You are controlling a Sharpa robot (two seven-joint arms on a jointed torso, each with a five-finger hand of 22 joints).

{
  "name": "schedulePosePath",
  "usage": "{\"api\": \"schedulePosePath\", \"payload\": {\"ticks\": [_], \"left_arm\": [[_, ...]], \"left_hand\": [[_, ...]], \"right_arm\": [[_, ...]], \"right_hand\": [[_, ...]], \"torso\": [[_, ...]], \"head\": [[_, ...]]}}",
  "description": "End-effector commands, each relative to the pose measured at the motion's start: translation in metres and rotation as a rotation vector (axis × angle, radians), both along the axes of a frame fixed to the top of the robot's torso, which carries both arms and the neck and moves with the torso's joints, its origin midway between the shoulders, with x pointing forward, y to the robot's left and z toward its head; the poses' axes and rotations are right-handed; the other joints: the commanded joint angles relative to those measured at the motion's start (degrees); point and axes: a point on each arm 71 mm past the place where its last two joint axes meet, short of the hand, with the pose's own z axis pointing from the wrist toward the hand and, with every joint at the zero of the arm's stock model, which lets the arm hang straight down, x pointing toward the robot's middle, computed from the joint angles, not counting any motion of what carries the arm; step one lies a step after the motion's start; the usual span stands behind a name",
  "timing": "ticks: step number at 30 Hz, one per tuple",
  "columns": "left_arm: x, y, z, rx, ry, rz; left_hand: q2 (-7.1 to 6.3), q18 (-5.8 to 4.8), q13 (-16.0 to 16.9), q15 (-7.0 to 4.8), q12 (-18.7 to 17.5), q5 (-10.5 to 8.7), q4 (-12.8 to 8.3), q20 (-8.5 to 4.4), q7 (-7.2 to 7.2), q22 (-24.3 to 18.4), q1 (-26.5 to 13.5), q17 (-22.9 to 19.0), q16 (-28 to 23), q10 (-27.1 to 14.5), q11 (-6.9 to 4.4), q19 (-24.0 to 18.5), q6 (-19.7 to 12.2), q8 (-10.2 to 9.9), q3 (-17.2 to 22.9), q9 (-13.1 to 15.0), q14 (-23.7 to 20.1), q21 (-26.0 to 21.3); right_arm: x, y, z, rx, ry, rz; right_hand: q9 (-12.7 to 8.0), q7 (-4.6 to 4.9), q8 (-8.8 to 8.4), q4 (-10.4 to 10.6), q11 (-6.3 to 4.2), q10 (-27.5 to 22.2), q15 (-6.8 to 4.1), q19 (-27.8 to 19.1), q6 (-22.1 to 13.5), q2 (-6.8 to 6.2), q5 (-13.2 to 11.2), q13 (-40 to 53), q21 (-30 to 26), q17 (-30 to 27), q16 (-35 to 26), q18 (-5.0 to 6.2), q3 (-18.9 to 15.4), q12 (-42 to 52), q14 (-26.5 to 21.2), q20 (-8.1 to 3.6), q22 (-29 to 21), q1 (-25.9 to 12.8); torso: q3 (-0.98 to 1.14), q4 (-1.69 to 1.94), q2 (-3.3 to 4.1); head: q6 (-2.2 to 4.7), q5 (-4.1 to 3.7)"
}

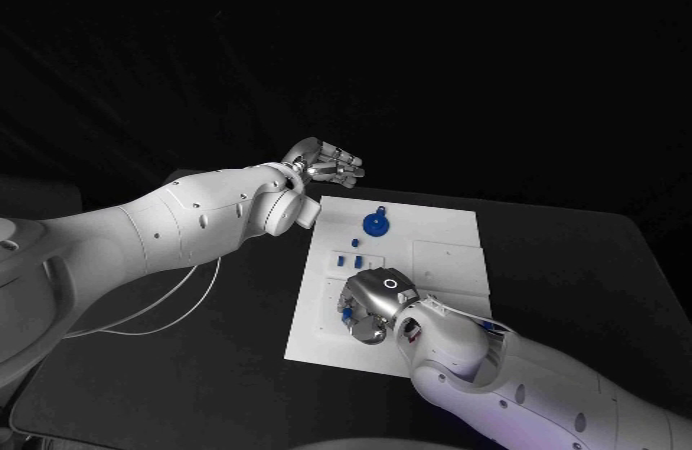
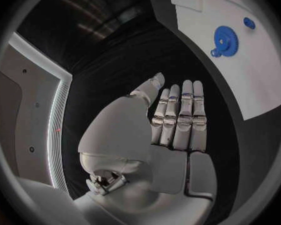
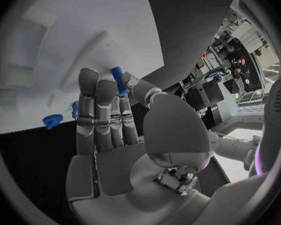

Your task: Assemble the parts on the task board

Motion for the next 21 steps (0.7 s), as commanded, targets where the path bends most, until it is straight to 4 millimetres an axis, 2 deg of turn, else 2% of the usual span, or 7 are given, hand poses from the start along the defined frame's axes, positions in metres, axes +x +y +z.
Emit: {"api": "schedulePosePath", "payload": {"ticks": [1, 4, 6, 9, 13, 16, 21], "left_arm": [[-0.0004, -0.0028, 0.0001, -0.006, 0.003, -0.016], [-0.0004, -0.0028, -0.0001, -0.006, 0.004, -0.017], [-0.0004, -0.0028, -0.0002, -0.006, 0.005, -0.017], [-0.0005, -0.0026, -0.0003, -0.005, 0.005, -0.017], [-0.0005, -0.0017, -0.0005, -0.005, 0.007, -0.016], [-0.0005, -0.0012, -0.0006, -0.004, 0.008, -0.014], [-0.0006, -0.001, -0.0007, -0.003, 0.01, -0.014]], "left_hand": [[-0.06, -0.51, 0.0, 0.1, -0.08, -0.01, 0.33, -0.05, 0.12, -0.04, -0.17, 0.09, -0.15, -0.56, -0.03, 0.26, -0.45, -0.06, -0.01, 0.04, -0.31, -0.09], [-0.06, -0.51, 0.0, 0.1, -0.08, -0.01, 0.33, -0.05, 0.12, -0.04, -0.17, 0.09, -0.15, -0.56, -0.03, 0.26, -0.45, -0.06, -0.01, 0.04, -0.31, -0.09], [-0.06, -0.51, 0.0, 0.1, -0.08, -0.01, 0.33, -0.05, 0.12, -0.04, -0.17, 0.09, -0.15, -0.56, -0.03, 0.26, -0.45, -0.06, -0.01, 0.04, -0.31, -0.09], [-0.06, -0.51, 0.0, 0.1, -0.08, -0.01, 0.33, -0.05, 0.12, -0.04, -0.17, 0.09, -0.15, -0.56, -0.03, 0.26, -0.45, -0.06, -0.01, 0.04, -0.31, -0.09], [-0.06, -0.52, 0.0, 0.11, -0.08, -0.01, 0.56, -0.01, 0.11, -0.45, -0.38, 0.1, -0.14, -0.6, -0.02, 0.32, -0.51, -0.06, -0.08, 0.04, -0.32, -0.12], [-0.06, -0.52, 0.0, 0.11, -0.08, -0.01, 0.56, -0.01, 0.11, -0.45, -0.38, 0.1, -0.14, -0.6, -0.02, 0.32, -0.51, -0.06, -0.08, 0.04, -0.32, -0.12], [-0.06, -0.52, 0.0, 0.11, -0.08, -0.01, 0.56, -0.01, 0.11, -0.45, -0.38, 0.1, -0.14, -0.6, -0.02, 0.32, -0.51, -0.06, -0.08, 0.04, -0.32, -0.12]], "right_arm": [[-0.0041, -0.0009, -0.0118, -0.044, 0.061, 0.014], [-0.004, -0.001, -0.0114, -0.026, 0.066, 0.013], [-0.0039, -0.0014, -0.0109, -0.01, 0.067, 0.011], [-0.0033, -0.0024, -0.0098, 0.013, 0.062, 0.006], [-0.0027, -0.0042, -0.0075, 0.053, 0.05, -0.002], [-0.0024, -0.0055, -0.0056, 0.08, 0.039, -0.008], [-0.0022, -0.0075, -0.0025, 0.118, 0.021, -0.016]], "right_hand": [[-0.39, -0.07, 0.08, 0.5, 0.58, -1.36, 0.31, 1.54, -1.17, -0.75, 0.61, 0.01, -0.39, -0.29, -0.34, 1.09, -1.93, 0.13, -0.15, 0.3, -0.2, -1.01], [-0.58, 0.34, 0.03, 1.19, 1.31, -3.44, 0.8, 1.69, -3.26, -1.76, 0.99, -0.05, -0.89, -0.6, -0.3, 1.41, -4.32, 0.11, -0.1, 0.73, -0.56, -1.32], [-0.62, 0.81, 0.06, 1.69, 2.19, -6.18, 1.37, 1.81, -5.0, -3.02, 2.41, -0.08, -1.13, -0.76, -0.24, 1.7, -5.74, 0.15, -0.1, 1.21, -0.78, -1.9], [-0.66, 1.03, 0.05, 2.11, 2.95, -8.83, 1.88, 1.91, -6.71, -4.26, 3.64, -0.11, -1.51, -1.05, -0.14, 2.24, -7.96, 0.14, -0.24, 1.76, -1.17, -1.76], [-0.7, 0.83, 0.09, 3.35, 3.52, -11.76, 2.33, 2.05, -10.57, -4.57, 4.96, -0.09, -2.11, -1.72, 0.16, 3.17, -15.03, 0.46, -0.4, 2.41, -2.02, -0.16], [-0.71, 0.74, 0.09, 4.65, 3.72, -12.83, 2.51, 2.08, -12.03, -4.2, 5.52, -0.08, -2.37, -2.24, 0.37, 3.57, -20.68, 0.6, -0.6, 2.64, -2.62, 1.8], [-0.71, 0.47, 0.07, 6.93, 4.01, -14.3, 2.72, 2.09, -12.77, -4.69, 5.83, -0.1, -2.53, -2.83, 0.59, 3.92, -23.99, 0.99, -0.86, 2.87, -3.37, 3.55]], "torso": [[0.04, -0.03, 0.03], [0.04, -0.08, 0.03], [0.02, -0.08, 0.02], [0.03, -0.03, 0.01], [0.02, -0.03, 0.01], [0.01, -0.03, 0.02], [0.0, -0.02, 0.0]], "head": [[-0.11, 0.03], [-0.04, -0.03], [-0.06, -0.05], [-0.08, -0.1], [-0.07, -0.13], [-0.06, -0.16], [-0.05, -0.2]]}}
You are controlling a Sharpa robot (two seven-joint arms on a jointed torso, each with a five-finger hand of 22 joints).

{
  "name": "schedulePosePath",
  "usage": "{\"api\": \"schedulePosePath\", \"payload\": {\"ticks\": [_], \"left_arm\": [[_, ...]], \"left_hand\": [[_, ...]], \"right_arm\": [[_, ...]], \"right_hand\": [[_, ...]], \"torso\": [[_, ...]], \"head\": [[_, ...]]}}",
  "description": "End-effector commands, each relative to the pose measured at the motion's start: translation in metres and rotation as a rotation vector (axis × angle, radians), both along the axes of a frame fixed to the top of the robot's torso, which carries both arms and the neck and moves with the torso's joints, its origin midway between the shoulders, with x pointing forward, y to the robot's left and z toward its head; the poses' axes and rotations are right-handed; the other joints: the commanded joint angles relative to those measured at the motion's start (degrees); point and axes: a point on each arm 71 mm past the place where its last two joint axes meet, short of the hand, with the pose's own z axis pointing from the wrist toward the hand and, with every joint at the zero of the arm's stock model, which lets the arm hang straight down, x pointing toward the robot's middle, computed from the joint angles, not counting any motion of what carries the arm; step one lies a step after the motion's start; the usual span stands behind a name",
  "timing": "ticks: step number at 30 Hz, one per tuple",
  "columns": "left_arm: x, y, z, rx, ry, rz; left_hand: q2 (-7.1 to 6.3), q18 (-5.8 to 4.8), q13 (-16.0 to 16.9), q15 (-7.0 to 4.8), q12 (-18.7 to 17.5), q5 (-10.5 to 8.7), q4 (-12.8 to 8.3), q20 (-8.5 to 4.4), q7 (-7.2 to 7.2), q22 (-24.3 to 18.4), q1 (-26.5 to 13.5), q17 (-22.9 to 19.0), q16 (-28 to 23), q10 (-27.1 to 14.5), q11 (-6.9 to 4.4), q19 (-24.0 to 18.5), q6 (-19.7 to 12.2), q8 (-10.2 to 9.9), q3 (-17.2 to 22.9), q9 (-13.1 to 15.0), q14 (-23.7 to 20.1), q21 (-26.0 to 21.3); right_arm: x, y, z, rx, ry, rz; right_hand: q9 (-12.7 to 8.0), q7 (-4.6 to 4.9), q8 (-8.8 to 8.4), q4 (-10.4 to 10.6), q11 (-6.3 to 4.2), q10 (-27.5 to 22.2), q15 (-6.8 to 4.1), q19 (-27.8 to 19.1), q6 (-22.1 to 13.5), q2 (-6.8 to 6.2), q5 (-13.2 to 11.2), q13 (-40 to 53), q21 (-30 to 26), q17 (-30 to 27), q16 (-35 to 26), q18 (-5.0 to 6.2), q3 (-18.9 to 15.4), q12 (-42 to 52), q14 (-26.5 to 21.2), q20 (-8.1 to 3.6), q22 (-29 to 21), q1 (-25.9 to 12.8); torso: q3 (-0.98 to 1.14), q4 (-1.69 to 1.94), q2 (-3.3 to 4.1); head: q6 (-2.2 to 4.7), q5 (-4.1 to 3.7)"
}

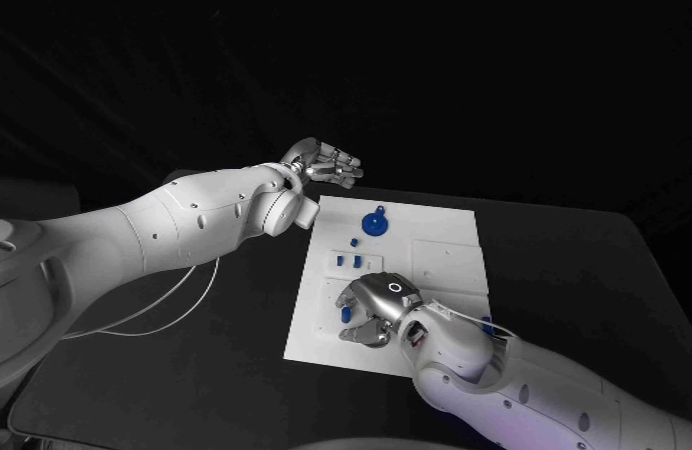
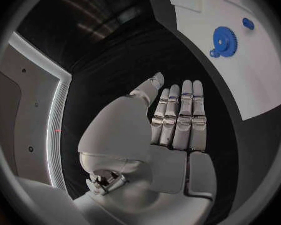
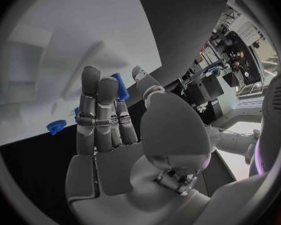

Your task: Assemble the parts on the task board

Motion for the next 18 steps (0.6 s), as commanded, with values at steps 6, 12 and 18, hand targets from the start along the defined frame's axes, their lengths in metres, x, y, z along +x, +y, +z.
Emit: {"api": "schedulePosePath", "payload": {"ticks": [6, 12, 18], "left_arm": [[-0.001, -0.001, 0.0, -0.004, 0.005, -0.011], [-0.001, 0.0, 0.0, -0.004, 0.005, -0.011], [-0.003, 0.002, 0.0, -0.006, 0.009, -0.02]], "left_hand": [[-0.06, -0.52, 0.0, 0.11, -0.08, -0.01, 0.34, -0.01, -0.11, -0.05, -0.37, 0.05, -0.14, -0.4, 0.18, 0.32, -0.32, -0.06, 0.15, 0.04, -0.32, -0.12], [-0.06, -0.52, 0.0, 0.11, -0.08, -0.01, 0.34, -0.01, -0.11, -0.05, -0.37, 0.05, -0.14, -0.4, 0.18, 0.32, -0.32, -0.06, 0.15, 0.04, -0.32, -0.12], [-0.1, -0.28, 0.0, -0.68, -0.06, -0.11, 0.66, -0.55, -0.07, -0.7, -0.39, 0.5, 0.76, -0.07, -0.01, 1.75, -0.51, -0.05, 0.0, 0.05, 1.87, 0.57]], "right_arm": [[-0.002, -0.003, 0.012, 0.141, -0.052, -0.015], [-0.001, -0.014, 0.024, 0.223, -0.05, -0.043], [0.02, -0.053, 0.031, 0.322, 0.106, -0.193]], "right_hand": [[-0.04, -0.04, -0.2, 1.92, 0.26, -1.29, 0.49, 2.32, -0.41, -0.81, 0.25, 0.01, -0.17, -0.62, 0.47, 1.06, -0.8, 0.5, -0.12, 0.61, -0.86, 1.56], [-0.04, 0.12, -0.2, 2.0, -0.18, 0.16, 0.15, 2.45, 0.08, -0.23, 0.52, -0.01, 0.24, -0.71, 0.52, 0.74, -0.18, 0.93, 0.13, 0.36, -1.02, 1.27], [-0.01, 0.72, -0.24, 3.05, -3.52, 13.11, -1.98, 2.39, 2.59, 1.11, 1.12, 0.31, 1.57, -0.52, 0.55, -1.25, 4.26, 2.79, 0.76, -1.71, -0.79, -1.32]], "torso": [[0.01, -0.01, -0.01], [0.01, -0.06, -0.04], [-0.13, -0.2, -0.18]], "head": [[0.13, -0.16], [0.45, -1.03], [1.04, -2.92]]}}
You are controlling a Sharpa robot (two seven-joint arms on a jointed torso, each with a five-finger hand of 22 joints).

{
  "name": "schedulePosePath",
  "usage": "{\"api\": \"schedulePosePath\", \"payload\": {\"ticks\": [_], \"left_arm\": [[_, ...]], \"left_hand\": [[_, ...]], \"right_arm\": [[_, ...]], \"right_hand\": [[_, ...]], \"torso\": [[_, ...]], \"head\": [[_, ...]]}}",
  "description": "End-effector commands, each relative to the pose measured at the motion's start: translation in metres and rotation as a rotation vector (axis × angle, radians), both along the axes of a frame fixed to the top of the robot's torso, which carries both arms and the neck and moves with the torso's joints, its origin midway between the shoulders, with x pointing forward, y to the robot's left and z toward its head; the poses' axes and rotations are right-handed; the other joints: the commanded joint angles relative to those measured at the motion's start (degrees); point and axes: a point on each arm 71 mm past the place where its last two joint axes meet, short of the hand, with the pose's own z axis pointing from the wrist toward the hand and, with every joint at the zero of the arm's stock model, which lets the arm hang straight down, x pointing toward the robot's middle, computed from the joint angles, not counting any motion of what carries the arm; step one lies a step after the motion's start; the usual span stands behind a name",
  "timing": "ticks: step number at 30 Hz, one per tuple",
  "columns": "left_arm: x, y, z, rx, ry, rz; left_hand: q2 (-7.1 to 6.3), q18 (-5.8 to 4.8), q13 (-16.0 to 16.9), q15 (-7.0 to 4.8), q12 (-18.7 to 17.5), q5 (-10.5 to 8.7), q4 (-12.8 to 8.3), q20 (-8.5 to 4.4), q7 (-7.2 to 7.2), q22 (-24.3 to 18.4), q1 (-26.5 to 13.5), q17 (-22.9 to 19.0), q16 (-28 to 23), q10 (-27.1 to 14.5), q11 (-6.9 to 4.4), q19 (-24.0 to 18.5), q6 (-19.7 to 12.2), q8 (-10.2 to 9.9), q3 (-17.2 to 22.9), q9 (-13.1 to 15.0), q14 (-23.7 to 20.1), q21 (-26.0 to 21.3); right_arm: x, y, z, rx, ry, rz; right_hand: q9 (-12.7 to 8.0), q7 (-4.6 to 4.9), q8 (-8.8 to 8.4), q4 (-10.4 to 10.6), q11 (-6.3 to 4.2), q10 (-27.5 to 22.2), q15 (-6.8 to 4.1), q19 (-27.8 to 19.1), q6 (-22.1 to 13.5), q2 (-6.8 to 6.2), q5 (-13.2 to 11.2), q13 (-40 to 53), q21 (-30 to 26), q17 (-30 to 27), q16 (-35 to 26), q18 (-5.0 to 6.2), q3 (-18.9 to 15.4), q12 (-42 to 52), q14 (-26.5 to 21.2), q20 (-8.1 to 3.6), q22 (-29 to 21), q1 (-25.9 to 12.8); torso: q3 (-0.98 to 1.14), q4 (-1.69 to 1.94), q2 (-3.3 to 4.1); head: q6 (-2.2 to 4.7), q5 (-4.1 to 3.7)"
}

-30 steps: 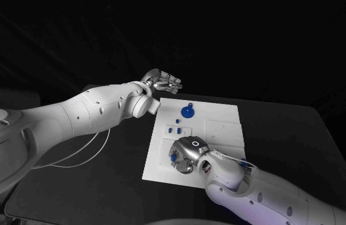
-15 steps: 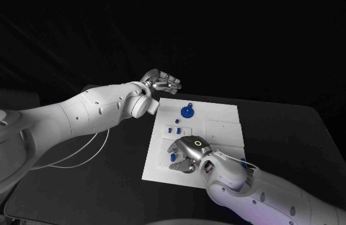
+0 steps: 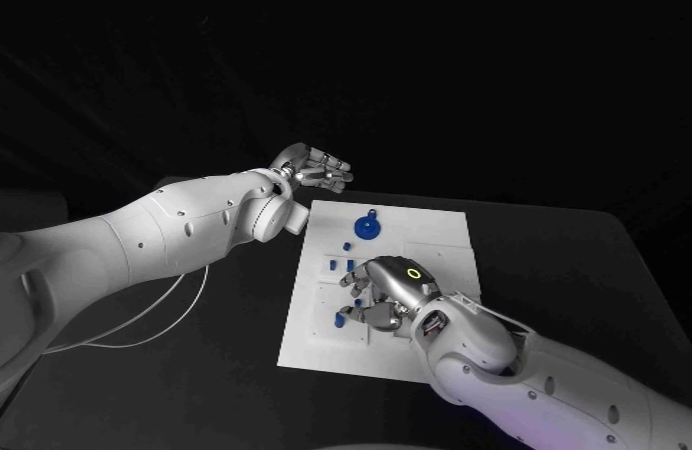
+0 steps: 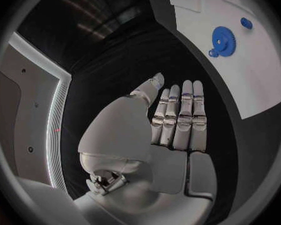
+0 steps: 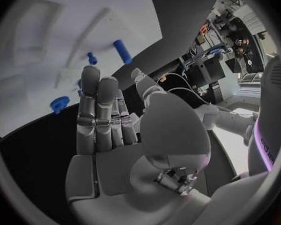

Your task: Assemble the parts on the task board

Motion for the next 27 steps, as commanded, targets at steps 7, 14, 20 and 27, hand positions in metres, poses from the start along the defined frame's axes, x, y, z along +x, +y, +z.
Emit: {"api": "schedulePosePath", "payload": {"ticks": [7, 14, 20, 27], "left_arm": [[-0.005, 0.005, 0.001, -0.025, 0.0, -0.035], [-0.008, 0.016, 0.0, -0.053, 0.005, -0.022], [-0.011, 0.024, -0.003, -0.063, 0.006, -0.032], [-0.017, 0.027, -0.006, -0.076, 0.007, -0.067]], "left_hand": [[-0.14, -1.02, 0.01, -0.5, -0.08, -2.31, 1.66, -0.51, -0.14, 0.53, -2.1, 0.34, 0.66, 0.0, -0.22, 0.97, -0.57, -0.08, -1.27, 0.03, 2.0, 0.56], [-1.82, -1.26, 0.08, -0.24, 0.01, -5.63, 4.23, -0.18, -0.05, -1.35, -5.23, 0.39, 0.63, 0.19, -0.15, 1.68, -1.03, -0.01, -5.6, 0.07, 2.11, -0.36], [-1.04, -1.25, 0.1, -0.2, 0.08, -5.24, 7.58, 0.0, -0.34, -6.65, -4.11, 0.63, 0.39, 2.16, -0.61, 2.91, -1.2, -0.02, -15.64, 0.09, 2.06, -0.38], [0.44, -2.15, 0.07, -1.5, -0.2, -5.11, 7.24, -0.9, -0.89, -9.38, -3.93, 1.27, 0.21, 7.97, -2.35, 3.45, -0.56, 0.02, -16.95, 0.11, 5.72, -0.27]], "right_arm": [[0.027, -0.074, -0.005, 0.268, 0.492, -0.227], [0.03, -0.121, -0.005, 0.202, 0.671, -0.311], [0.027, -0.15, -0.004, 0.038, 0.767, -0.365], [0.024, -0.162, -0.005, -0.073, 0.816, -0.399]], "right_hand": [[0.83, -2.09, -0.29, -0.84, -3.36, 6.02, -2.55, 2.16, 5.28, 1.26, 4.32, 12.64, 1.28, 1.04, 0.18, -3.08, -3.22, 13.95, 0.22, -3.01, 0.39, -2.79], [5.57, -3.13, 0.21, -0.59, -4.05, -5.52, -2.74, 2.5, 6.81, 3.73, 5.36, 40.53, 12.32, 6.97, 4.71, -3.73, -6.84, 40.05, -0.4, -3.35, 6.38, -3.98], [13.46, -3.28, 0.0, 1.38, -4.08, -3.99, -2.78, 2.41, 5.18, 4.55, 4.44, 48.46, 18.74, 14.02, 9.24, -4.21, -7.65, 43.22, -0.49, -3.56, 10.8, -5.23], [15.64, -3.1, -0.14, 5.5, -3.89, -0.47, -2.52, 2.43, 3.9, 4.2, 3.52, 58.32, 20.91, 18.67, 11.42, -4.48, -7.39, 50.42, -0.06, -3.23, 13.4, -7.42]], "torso": [[0.09, -0.63, -0.39], [0.24, -0.81, -0.6], [0.44, -1.13, -0.94], [0.45, -1.28, -1.17]], "head": [[0.66, -1.66], [0.7, -2.11], [0.58, -2.49], [0.2, -2.34]]}}
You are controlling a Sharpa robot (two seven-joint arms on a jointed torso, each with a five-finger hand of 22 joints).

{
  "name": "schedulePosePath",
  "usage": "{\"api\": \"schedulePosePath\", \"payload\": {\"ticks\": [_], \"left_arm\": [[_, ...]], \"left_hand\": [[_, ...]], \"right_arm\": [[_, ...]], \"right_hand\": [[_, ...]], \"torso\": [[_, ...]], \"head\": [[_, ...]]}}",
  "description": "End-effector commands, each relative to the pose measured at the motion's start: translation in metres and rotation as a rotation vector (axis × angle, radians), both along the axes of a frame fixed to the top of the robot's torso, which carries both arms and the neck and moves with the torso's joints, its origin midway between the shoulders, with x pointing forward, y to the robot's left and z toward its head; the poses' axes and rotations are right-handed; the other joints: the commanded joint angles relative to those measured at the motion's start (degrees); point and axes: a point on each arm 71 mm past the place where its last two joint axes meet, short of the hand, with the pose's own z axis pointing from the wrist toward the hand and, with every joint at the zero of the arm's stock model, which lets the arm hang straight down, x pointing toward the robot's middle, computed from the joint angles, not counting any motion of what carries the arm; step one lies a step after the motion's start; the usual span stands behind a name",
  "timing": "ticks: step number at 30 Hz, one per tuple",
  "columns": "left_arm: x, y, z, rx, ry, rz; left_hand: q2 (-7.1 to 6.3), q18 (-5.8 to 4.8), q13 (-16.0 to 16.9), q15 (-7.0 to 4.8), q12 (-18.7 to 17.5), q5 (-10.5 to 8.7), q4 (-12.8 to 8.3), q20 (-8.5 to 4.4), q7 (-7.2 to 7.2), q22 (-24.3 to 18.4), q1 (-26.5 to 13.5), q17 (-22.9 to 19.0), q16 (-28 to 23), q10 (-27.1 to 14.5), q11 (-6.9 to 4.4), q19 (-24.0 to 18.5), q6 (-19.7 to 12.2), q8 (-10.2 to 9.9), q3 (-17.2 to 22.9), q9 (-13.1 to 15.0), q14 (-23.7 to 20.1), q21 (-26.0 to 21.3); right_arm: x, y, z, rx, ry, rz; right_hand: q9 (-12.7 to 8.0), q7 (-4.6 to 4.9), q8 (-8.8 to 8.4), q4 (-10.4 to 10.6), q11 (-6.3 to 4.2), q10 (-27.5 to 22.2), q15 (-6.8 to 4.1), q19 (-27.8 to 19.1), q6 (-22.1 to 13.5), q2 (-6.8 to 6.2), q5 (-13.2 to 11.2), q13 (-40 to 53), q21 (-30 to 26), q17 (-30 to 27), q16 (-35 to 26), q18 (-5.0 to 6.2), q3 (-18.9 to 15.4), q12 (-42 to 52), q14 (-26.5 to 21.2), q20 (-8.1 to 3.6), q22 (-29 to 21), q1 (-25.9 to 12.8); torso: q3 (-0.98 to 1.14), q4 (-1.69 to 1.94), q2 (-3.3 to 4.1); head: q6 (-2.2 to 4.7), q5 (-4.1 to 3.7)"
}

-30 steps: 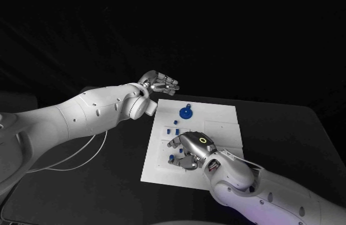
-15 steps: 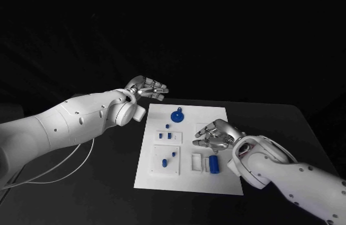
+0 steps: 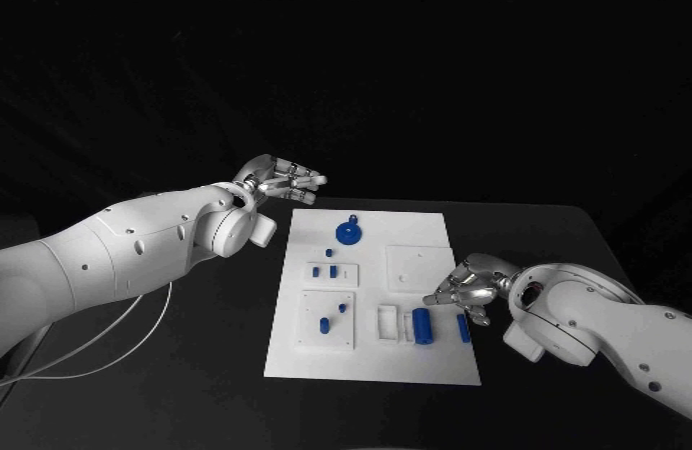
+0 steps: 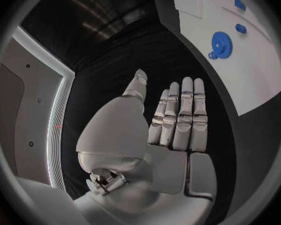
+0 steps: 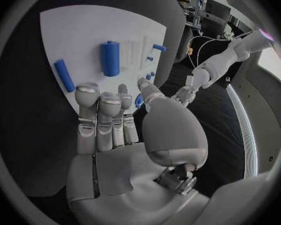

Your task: Assemble the parts on the task board

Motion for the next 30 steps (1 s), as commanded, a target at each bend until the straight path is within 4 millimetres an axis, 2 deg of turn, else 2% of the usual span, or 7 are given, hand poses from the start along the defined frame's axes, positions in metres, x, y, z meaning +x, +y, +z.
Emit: {"api": "schedulePosePath", "payload": {"ticks": [1, 3, 9, 12, 19, 25, 30], "left_arm": [[-0.003, -0.005, 0.001, -0.035, -0.015, -0.056], [-0.005, -0.006, 0.001, -0.038, -0.019, -0.062], [-0.007, -0.008, 0.002, -0.048, -0.026, -0.064], [-0.008, -0.008, 0.002, -0.049, -0.027, -0.063], [-0.008, -0.007, 0.002, -0.05, -0.029, -0.062], [-0.009, -0.009, 0.002, -0.051, -0.031, -0.062], [-0.009, -0.009, 0.002, -0.05, -0.032, -0.064]], "left_hand": [[0.85, -1.46, 0.03, -0.66, -0.2, 0.27, -0.03, -0.57, -0.38, -0.76, 0.04, 0.35, 0.06, 2.18, -0.66, 0.33, 0.22, 0.01, -0.68, 0.08, 1.85, 0.08], [1.17, -2.19, 0.08, -0.86, -0.11, 0.34, -0.18, -1.11, -0.41, -1.94, 0.12, 0.49, -0.33, 2.42, -0.76, 0.77, 0.34, -0.02, -1.25, 0.06, 2.37, 0.13], [0.83, -1.85, 0.08, -0.41, -0.12, 0.3, -0.48, -0.77, -0.08, -4.21, -0.01, 0.37, -0.34, 0.26, -0.06, 1.23, -0.13, 0.0, -1.49, 0.07, 1.27, 0.25], [0.66, -1.75, 0.08, -0.37, -0.14, 0.26, -0.41, -0.71, 0.01, -5.48, -0.15, 0.43, -0.34, 0.05, 0.02, 1.51, -0.4, 0.0, -1.31, 0.06, 1.22, 0.37], [0.33, -1.78, 0.08, -0.36, -0.14, 0.21, -0.18, -0.72, 0.14, -6.92, -0.39, 0.52, -0.34, -0.27, 0.15, 1.78, -0.86, -0.04, -1.24, 0.05, 1.29, 0.52], [-0.33, -1.88, 0.08, -0.22, -0.14, 0.2, 0.31, -0.58, 0.29, -7.79, -0.58, 0.51, -0.35, -0.69, 0.31, 1.45, -1.3, -0.01, -0.77, 0.06, 0.91, 0.5], [-0.42, -1.93, 0.09, -0.06, -0.13, 0.2, 0.52, -0.44, 0.27, -8.15, -0.71, 0.46, -0.38, -1.06, 0.42, 1.16, -1.1, 0.05, -0.66, 0.08, 0.46, 0.43]], "right_arm": [[-0.007, -0.001, -0.007, -0.089, 0.126, 0.03], [-0.007, -0.001, -0.007, -0.108, 0.132, 0.029], [-0.006, -0.003, -0.008, -0.168, 0.131, 0.017], [-0.005, -0.004, -0.01, -0.194, 0.12, 0.013], [-0.003, 0.001, -0.015, -0.217, 0.113, 0.013], [-0.002, 0.007, -0.023, -0.212, 0.124, 0.008], [-0.002, 0.013, -0.029, -0.209, 0.13, 0.01]], "right_hand": [[0.25, -0.15, -0.3, 1.88, -0.05, 0.75, 0.24, 2.6, -0.29, -0.12, -0.5, 2.09, 0.47, 1.08, 0.56, -1.05, 0.09, 1.91, 0.21, 0.08, 0.57, -1.18], [0.53, -0.17, -0.3, 3.1, -0.11, 1.05, 0.19, 2.66, -0.16, -0.52, -0.61, 3.07, 0.75, 1.83, 0.81, -1.11, 0.31, 2.58, 0.3, 0.03, 1.06, -1.43], [0.89, -0.21, -0.28, 4.52, -0.15, 1.49, 0.14, 2.74, -0.05, -0.84, -1.13, 4.15, 1.61, 2.86, 1.05, -1.21, 0.13, 3.05, 0.44, -0.01, 2.07, -2.26], [0.91, -0.13, -0.31, 5.09, -0.08, 1.39, 0.17, 2.74, -0.24, -1.1, -1.42, 4.16, 1.55, 2.99, 0.95, -1.2, 0.15, 2.81, 0.44, 0.01, 2.23, -2.61], [0.38, 0.12, -0.29, 7.87, 0.09, 1.12, 0.3, 2.83, -0.96, -2.34, -2.59, 4.14, 0.76, 3.28, 0.23, -1.1, 0.74, 2.0, 0.5, 0.16, 2.75, -2.53], [0.28, 0.11, -0.31, 8.21, 0.11, 1.08, 0.31, 2.84, -0.96, -2.59, -2.9, 4.18, 0.6, 3.36, 0.08, -1.13, 0.86, 1.9, 0.56, 0.16, 2.92, -2.65], [0.22, 0.12, -0.3, 9.71, 0.13, 1.04, 0.32, 2.93, -1.06, -3.24, -4.17, 4.26, 0.37, 3.63, -0.08, -1.14, 0.91, 1.76, 0.63, 0.17, 3.37, -2.48]], "torso": [[0.01, -0.08, -0.16], [-0.06, -0.07, -0.17], [-0.26, 0.0, -0.15], [-0.24, -0.03, -0.13], [-0.08, -0.02, -0.11], [-0.05, 0.01, -0.06], [-0.06, -0.04, -0.07]], "head": [[-0.05, -0.04], [0.03, -0.12], [-0.12, -0.41], [-0.09, -0.45], [-0.3, -0.33], [-0.49, -0.37], [-0.42, -0.48]]}}
